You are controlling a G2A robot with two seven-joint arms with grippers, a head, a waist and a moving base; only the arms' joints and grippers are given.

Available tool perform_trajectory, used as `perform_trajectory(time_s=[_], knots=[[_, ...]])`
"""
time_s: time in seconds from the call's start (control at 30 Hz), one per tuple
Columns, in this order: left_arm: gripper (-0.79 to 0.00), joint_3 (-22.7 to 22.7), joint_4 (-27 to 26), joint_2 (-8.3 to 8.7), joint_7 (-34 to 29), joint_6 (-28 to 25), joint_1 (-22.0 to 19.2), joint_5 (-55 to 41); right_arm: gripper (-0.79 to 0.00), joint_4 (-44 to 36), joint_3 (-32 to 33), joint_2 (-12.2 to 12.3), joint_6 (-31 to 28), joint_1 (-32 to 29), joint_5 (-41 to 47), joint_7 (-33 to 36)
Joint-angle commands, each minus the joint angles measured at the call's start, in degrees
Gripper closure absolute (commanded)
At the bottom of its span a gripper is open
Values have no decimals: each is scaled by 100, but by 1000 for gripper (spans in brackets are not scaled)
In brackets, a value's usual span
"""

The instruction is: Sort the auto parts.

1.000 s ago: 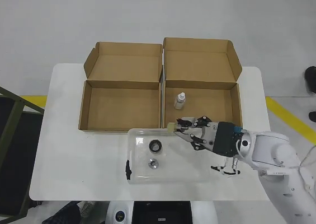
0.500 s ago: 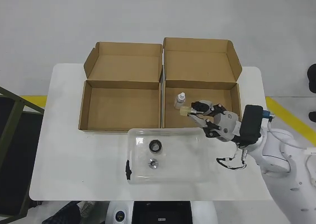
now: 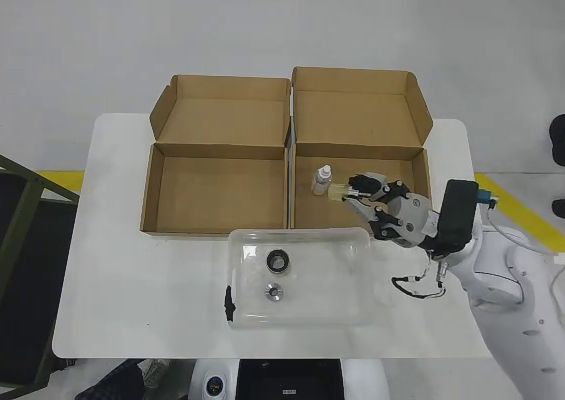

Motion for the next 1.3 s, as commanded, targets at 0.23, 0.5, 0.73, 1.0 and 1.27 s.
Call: perform_trajectory(time_s=[0.23, 0.5, 0.73, 1.0, 1.27], knots=[[-785, 0, 0, 0, 0, 0, 0, 0, 0, 418, -187, -10, 107, 230, -268, 462], [-785, 0, 0, 0, 0, 0, 0, 0, 0, 918, -201, 1, 286, 483, -623, 904], [-785, 0, 0, 0, 0, 0, 0, 0, 0, 1333, -238, 17, 361, 762, -991, 1356], [-785, 0, 0, 0, 0, 0, 0, 0, 0, 1825, -576, 6, 190, 1309, -1499, 1922], [-785, 0, 0, 0, 0, 0, 0, 0, 0, 2369, -1036, -58, 172, 1827, -1793, 2230]])
